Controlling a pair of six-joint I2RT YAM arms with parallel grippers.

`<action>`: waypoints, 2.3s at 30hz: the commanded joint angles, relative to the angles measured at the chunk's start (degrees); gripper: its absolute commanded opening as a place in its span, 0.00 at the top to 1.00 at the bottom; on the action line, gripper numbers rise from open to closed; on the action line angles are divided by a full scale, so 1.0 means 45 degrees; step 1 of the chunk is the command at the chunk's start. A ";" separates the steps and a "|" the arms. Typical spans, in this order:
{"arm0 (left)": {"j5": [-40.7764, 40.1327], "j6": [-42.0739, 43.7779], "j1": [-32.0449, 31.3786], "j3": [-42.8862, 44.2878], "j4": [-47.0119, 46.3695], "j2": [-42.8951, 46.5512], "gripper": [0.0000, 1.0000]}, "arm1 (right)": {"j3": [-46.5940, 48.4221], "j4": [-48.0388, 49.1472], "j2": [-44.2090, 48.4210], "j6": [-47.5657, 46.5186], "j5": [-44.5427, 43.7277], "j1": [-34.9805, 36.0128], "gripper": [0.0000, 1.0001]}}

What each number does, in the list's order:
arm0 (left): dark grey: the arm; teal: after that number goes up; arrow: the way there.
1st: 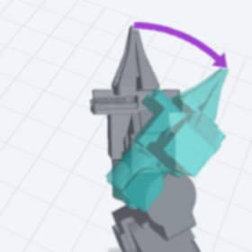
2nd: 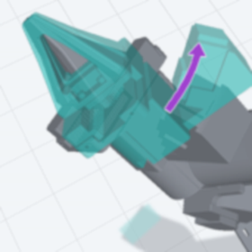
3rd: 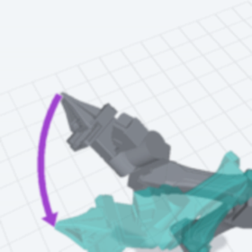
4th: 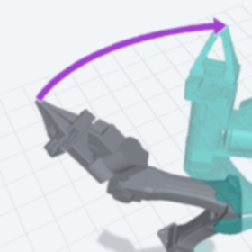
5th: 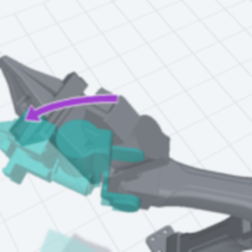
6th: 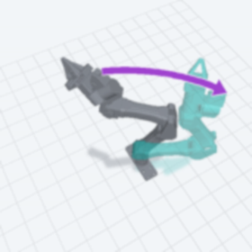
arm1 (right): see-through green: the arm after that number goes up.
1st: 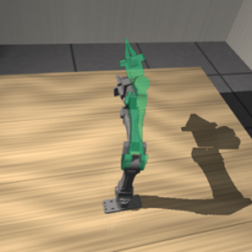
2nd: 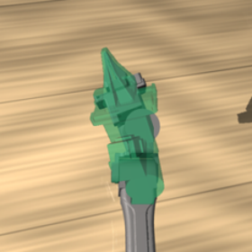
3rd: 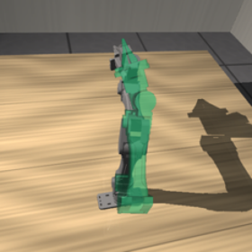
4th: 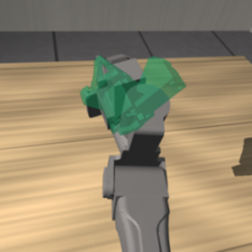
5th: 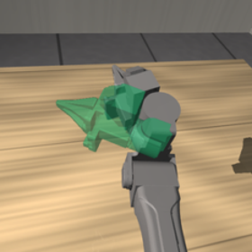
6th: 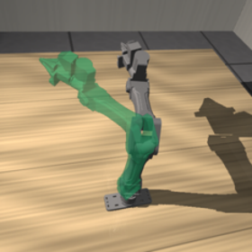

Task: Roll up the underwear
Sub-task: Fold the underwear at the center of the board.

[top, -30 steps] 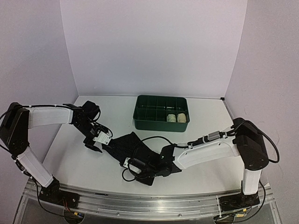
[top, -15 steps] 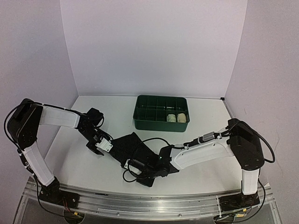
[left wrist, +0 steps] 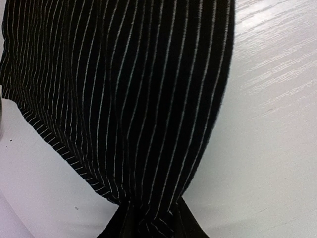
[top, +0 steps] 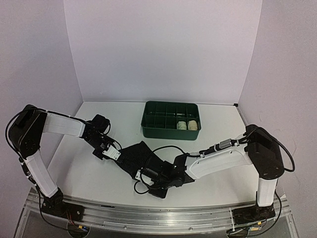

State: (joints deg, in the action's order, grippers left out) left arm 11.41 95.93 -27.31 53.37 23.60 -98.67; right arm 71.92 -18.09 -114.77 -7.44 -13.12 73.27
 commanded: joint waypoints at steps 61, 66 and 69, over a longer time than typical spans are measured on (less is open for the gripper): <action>0.0046 -0.9352 0.1416 0.7177 0.6276 -0.4027 0.50 | -0.1611 0.1363 0.1077 0.8418 0.7158 -0.4051 0.64; 0.1337 -0.9906 0.1743 0.8137 0.6469 -0.3447 0.39 | -0.1049 -0.1138 0.2330 0.6913 0.5625 -0.4041 0.63; 0.2226 -0.9981 0.1753 0.8413 0.6990 -0.3143 0.33 | -0.0698 -0.2361 0.2504 0.6438 0.5023 -0.4043 0.63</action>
State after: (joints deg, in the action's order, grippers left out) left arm 15.07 52.96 -19.91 87.30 54.66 -118.06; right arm 64.91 -18.27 -107.72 27.16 15.41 55.20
